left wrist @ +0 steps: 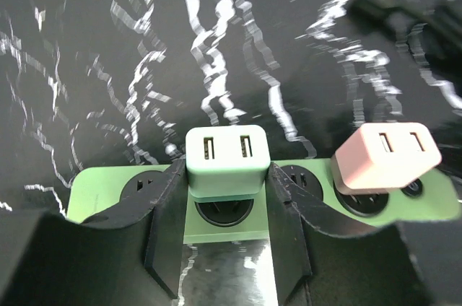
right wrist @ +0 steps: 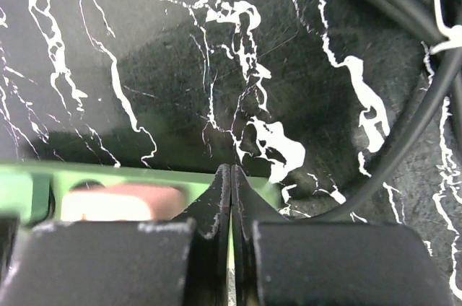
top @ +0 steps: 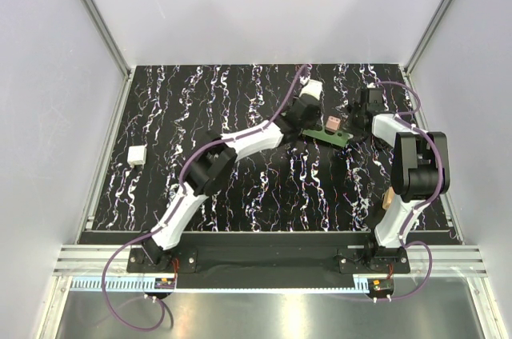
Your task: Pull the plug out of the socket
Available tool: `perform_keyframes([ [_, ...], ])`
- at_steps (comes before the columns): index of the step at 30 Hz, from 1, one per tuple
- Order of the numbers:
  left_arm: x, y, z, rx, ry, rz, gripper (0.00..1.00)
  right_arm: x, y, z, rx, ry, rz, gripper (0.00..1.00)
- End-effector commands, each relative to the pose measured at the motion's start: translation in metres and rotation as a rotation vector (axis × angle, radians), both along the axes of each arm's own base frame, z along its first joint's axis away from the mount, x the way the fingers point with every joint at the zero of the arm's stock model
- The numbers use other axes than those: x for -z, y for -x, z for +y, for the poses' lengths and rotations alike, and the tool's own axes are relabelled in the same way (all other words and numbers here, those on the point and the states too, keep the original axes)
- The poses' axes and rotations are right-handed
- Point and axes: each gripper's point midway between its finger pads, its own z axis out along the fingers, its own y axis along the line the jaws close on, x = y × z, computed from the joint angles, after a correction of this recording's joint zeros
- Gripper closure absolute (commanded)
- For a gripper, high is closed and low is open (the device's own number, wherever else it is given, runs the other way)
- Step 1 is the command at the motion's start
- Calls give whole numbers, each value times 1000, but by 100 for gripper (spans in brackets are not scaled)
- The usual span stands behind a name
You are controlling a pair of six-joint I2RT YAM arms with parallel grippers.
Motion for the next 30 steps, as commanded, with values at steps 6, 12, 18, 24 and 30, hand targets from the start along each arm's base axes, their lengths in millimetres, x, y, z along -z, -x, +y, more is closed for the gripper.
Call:
perform_keyframes([
  [6,-87,12,-36,44,206,-132,100,-5,22,10,-34,-10,48,100],
  [12,-83,23,-18,-10,254,-167,100,-60,22,14,-56,-28,-83,94],
  [18,-82,27,-16,-18,264,-211,100,-92,33,8,-51,4,-145,85],
  [24,-83,26,-17,-22,287,-219,100,-92,38,35,-155,-79,-135,75],
  [30,-83,24,-19,-23,293,-232,100,-82,41,71,-239,-67,-109,66],
])
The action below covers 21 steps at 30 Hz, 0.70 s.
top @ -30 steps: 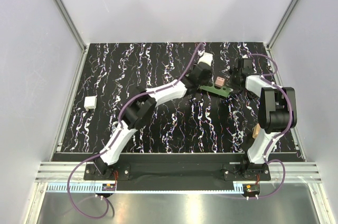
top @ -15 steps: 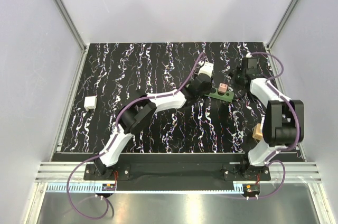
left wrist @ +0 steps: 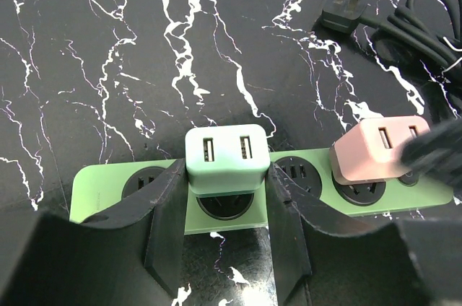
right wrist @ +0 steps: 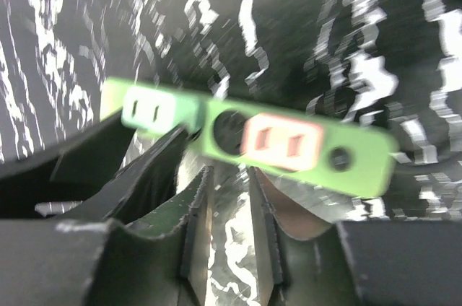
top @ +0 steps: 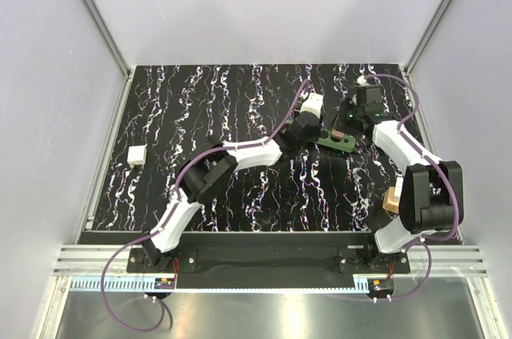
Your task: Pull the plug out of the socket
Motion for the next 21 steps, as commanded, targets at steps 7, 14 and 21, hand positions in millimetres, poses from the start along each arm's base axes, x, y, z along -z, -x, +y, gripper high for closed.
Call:
perform_keyframes([
  [7,-82,-11,-8,-38,191,-158,100,5,4,28,-86,11,19,65],
  [14,-82,-10,-8,-39,200,-156,100,29,1,39,-101,5,72,99],
  [21,-83,-8,-8,-36,212,-154,100,44,-9,46,-80,15,68,100],
])
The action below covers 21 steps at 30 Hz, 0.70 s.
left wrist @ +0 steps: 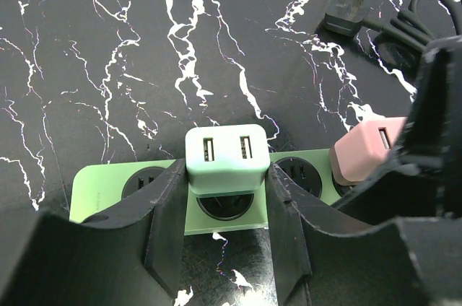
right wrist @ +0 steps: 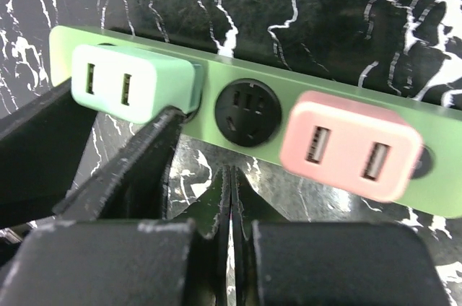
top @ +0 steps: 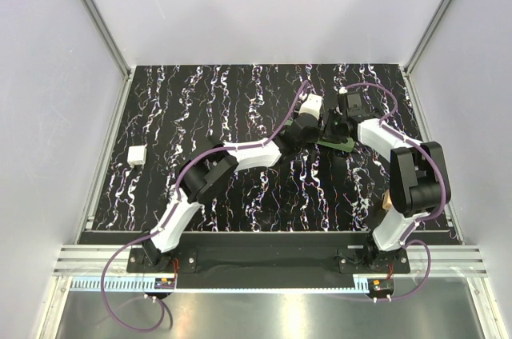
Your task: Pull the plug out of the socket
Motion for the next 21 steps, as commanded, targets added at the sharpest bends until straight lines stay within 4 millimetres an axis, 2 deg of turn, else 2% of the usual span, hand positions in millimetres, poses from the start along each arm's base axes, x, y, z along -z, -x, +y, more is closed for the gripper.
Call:
perform_keyframes([
  [1,-85,-7,-10,-27,206,-137,100,-18,-24,6,21,-4,-97,100],
  [10,-82,-5,-6,-27,200,-133,100,-18,-32,-1,50,36,-118,100],
  [19,-83,-4,-7,-22,199,-133,100,7,-38,3,37,42,-65,100],
  [21,-86,-4,-7,-20,204,-137,100,15,-33,-1,39,62,-39,100],
])
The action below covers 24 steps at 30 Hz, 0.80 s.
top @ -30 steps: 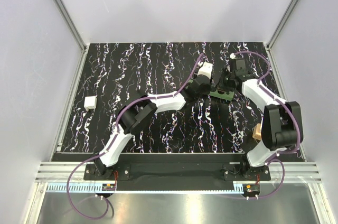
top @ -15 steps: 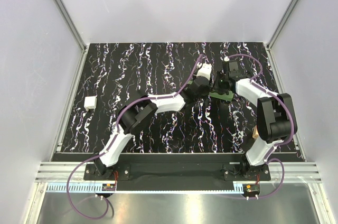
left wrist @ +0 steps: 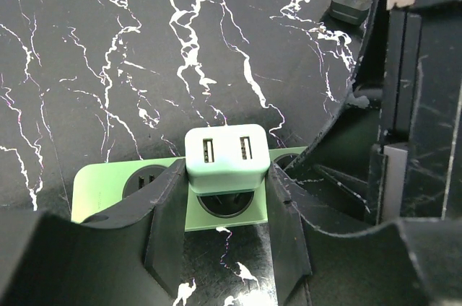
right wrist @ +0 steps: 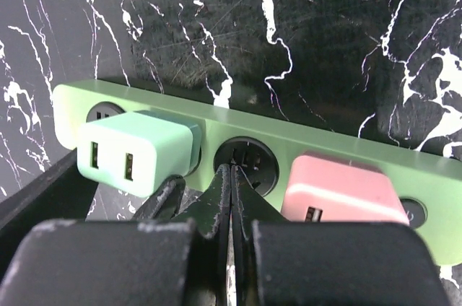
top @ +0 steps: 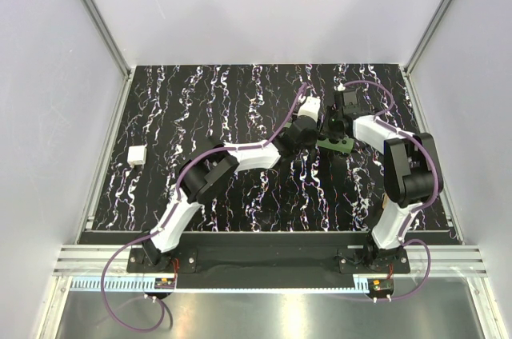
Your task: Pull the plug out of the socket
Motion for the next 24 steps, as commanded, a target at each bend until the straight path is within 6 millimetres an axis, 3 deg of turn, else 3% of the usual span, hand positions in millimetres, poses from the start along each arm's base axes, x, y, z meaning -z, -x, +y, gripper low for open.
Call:
perform_keyframes([
  [1,-96,-8,-11,-19,207,-148,100,4,-5,-2,3,39,0,100],
  [5,-106,-9,-13,-11,227,-160,100,20,2,-4,-6,58,60,100],
  [14,-140,-9,-17,7,274,-210,100,18,9,-10,-9,91,76,100],
  [24,-160,-10,-17,13,298,-260,100,28,12,-8,-19,83,113,100],
])
